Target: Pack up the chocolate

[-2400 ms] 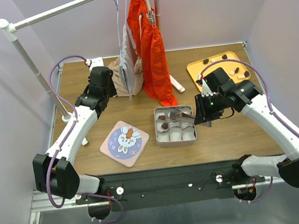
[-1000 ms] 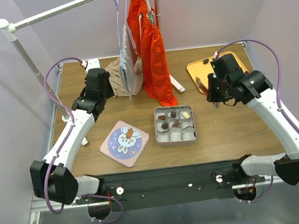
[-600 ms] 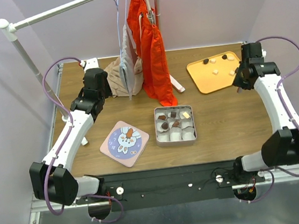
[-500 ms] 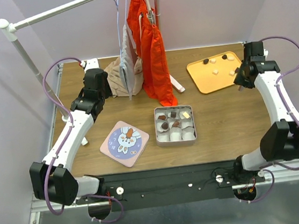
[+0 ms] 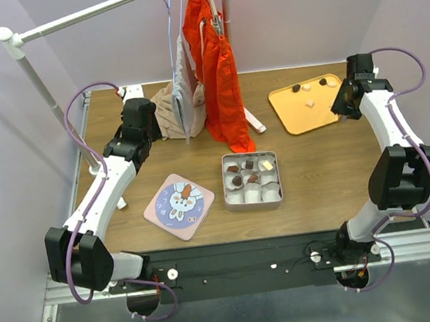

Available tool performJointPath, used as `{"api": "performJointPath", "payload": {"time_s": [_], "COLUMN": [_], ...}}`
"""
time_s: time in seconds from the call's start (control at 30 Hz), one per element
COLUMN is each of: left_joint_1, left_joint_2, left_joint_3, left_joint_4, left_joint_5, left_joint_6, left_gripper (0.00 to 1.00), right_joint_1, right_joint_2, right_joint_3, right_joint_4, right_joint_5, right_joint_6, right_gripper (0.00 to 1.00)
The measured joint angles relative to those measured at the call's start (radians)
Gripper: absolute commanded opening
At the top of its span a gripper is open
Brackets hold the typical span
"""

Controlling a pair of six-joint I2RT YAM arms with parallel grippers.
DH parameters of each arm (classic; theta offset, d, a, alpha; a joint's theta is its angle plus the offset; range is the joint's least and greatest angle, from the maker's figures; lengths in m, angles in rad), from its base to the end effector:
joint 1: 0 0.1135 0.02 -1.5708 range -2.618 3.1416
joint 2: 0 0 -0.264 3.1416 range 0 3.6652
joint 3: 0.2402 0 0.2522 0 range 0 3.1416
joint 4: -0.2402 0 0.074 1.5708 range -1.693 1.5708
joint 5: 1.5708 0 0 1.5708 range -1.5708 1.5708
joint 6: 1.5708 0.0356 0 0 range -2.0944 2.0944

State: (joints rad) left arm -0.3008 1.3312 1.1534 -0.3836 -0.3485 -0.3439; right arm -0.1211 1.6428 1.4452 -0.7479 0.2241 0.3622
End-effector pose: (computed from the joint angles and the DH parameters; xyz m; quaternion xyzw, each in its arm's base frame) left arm 0.2902 -0.0773 0.3285 -0.1024 0.8601 -0.0069 0.4998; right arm 0.3510 -0.0507 0.2994 0.2597 0.9098 -0.0689 0.3162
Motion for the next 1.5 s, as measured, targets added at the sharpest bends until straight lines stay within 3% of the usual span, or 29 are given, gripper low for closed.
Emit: {"api": "performJointPath", "payload": {"time_s": [0.53, 0.8, 1.07, 1.27, 1.5], "left_joint_1": [0.001, 0.005, 0.006, 0.006, 0.006], "left_joint_2": [0.011, 0.012, 0.012, 0.012, 0.010], "left_joint_3": [0.000, 0.000, 0.000, 0.000, 0.000], "left_joint_4": [0.000, 0.000, 0.000, 0.000, 0.000], "left_joint_5": [0.000, 0.000, 0.000, 0.000, 0.000], "left_joint_6": [0.000, 0.000, 0.000, 0.000, 0.000], "left_gripper": [0.49, 0.49, 0.49, 0.49, 0.49], "right_joint_1": [-0.054, -0.064, -0.066, -0.068, -0.053], "right_joint_2": [0.122, 0.137, 0.122, -0.013, -0.330], "right_joint_3": [0.059, 0.059, 0.059, 0.053, -0.048], "right_joint_4": [0.057, 0.078, 0.080, 0.064, -0.040], "right_joint_5": [-0.041, -0.078, -0.103, -0.187, -0.349], "right_joint_6": [-0.024, -0.024, -0.031, -0.027, -0.032], "right_gripper": [0.43, 0.26, 0.20, 0.18, 0.18]}}
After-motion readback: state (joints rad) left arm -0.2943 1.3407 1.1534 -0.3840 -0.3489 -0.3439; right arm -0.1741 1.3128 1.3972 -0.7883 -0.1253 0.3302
